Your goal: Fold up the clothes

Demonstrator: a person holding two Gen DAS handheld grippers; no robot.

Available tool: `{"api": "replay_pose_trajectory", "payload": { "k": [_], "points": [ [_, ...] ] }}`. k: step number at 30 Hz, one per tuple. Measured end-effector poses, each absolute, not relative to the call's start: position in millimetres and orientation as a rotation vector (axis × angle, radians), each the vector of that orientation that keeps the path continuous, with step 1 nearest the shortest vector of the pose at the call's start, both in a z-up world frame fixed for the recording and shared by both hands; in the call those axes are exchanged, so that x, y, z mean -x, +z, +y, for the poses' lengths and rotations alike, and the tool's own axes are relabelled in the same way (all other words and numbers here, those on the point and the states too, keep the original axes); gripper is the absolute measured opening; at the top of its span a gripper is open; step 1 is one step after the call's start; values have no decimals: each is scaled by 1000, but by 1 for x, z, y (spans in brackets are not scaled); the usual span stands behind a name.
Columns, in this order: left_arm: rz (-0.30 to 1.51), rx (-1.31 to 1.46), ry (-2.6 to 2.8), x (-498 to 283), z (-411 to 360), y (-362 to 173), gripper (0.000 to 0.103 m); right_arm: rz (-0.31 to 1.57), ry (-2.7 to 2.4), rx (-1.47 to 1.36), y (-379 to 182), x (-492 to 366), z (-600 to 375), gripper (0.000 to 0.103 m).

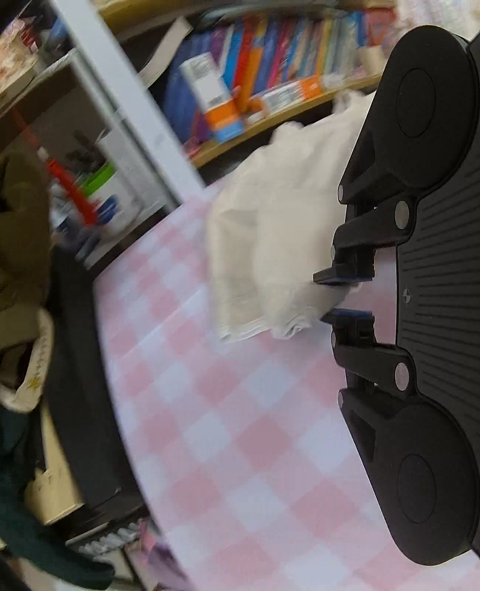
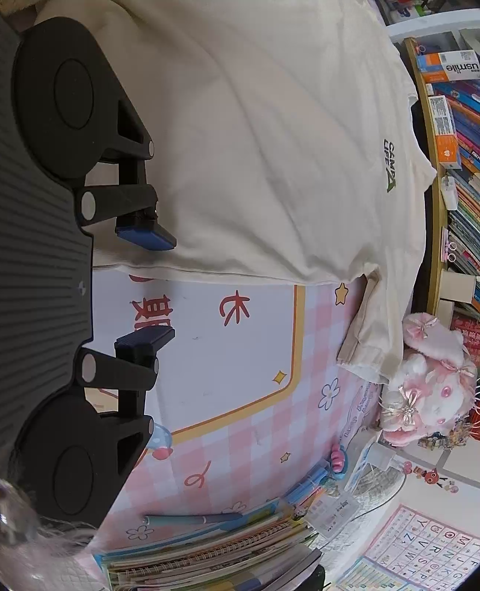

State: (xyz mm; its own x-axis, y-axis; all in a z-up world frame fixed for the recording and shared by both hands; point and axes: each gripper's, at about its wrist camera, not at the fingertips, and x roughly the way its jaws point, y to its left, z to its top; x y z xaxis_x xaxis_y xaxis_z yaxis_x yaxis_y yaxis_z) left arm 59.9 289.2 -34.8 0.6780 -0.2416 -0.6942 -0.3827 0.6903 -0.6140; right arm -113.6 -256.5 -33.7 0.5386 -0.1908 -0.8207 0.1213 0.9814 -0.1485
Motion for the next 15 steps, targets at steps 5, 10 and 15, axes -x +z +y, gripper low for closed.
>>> {"api": "replay_pose_trajectory", "payload": {
  "k": [5, 10, 15],
  "points": [
    [822, 771, 91, -41, 302, -24, 37, 990, -173, 78, -34, 110, -260, 43],
    [778, 677, 246, -58, 335, -23, 36, 986, -172, 68, -35, 109, -261, 43],
    [849, 429, 227, -102, 310, -34, 36, 986, -171, 59, -35, 108, -262, 43]
  ]
}}
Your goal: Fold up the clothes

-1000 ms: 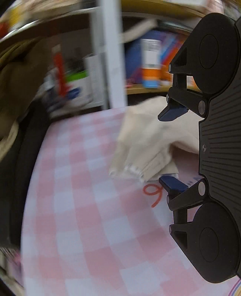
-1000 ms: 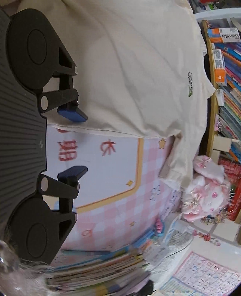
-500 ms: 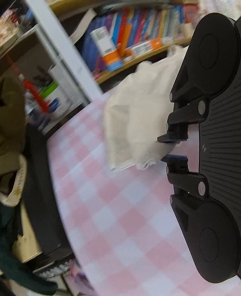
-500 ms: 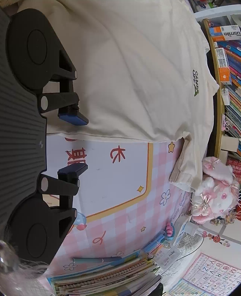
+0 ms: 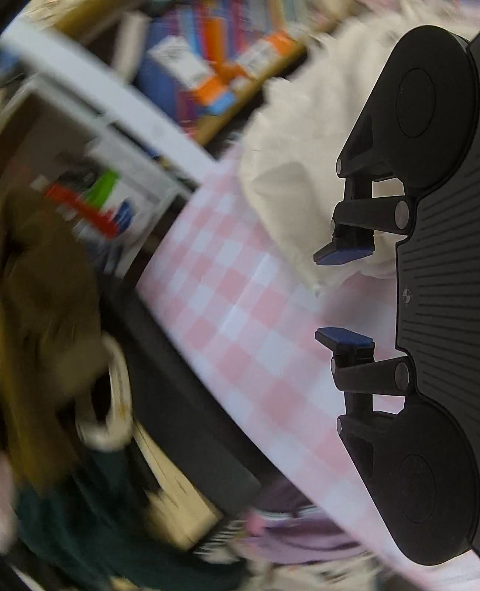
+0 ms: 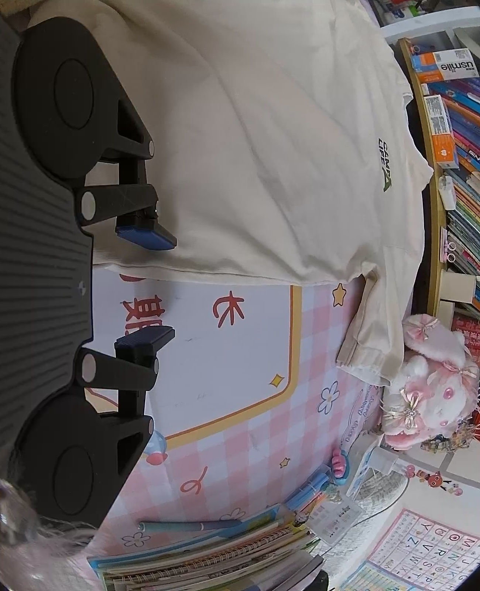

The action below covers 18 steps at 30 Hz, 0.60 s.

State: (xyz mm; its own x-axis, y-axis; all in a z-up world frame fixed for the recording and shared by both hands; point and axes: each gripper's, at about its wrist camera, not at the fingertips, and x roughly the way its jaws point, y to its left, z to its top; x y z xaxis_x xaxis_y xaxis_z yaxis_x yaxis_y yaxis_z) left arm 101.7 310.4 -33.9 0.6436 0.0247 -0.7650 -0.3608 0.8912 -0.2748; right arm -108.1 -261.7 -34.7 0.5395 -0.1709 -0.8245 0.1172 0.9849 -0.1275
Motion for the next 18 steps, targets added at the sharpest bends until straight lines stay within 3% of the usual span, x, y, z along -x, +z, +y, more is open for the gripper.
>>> {"api": "replay_pose_trajectory", "payload": {
  "k": [3, 4, 5, 11, 18],
  "points": [
    [860, 299, 245, -116, 295, -39, 33, 993, -178, 63, -34, 108, -260, 43],
    [859, 258, 238, -120, 290, -40, 24, 996, -184, 60, -35, 108, -260, 43],
    [865, 225, 197, -125, 286, -40, 3, 999, -190, 56, -35, 107, -259, 43],
    [755, 241, 286, -156, 323, 0, 2, 1004, -211, 43, -35, 108, -257, 43],
    [826, 163, 255, -184, 336, -5, 5, 1006, -213, 46, -35, 110, -253, 43]
  ]
}}
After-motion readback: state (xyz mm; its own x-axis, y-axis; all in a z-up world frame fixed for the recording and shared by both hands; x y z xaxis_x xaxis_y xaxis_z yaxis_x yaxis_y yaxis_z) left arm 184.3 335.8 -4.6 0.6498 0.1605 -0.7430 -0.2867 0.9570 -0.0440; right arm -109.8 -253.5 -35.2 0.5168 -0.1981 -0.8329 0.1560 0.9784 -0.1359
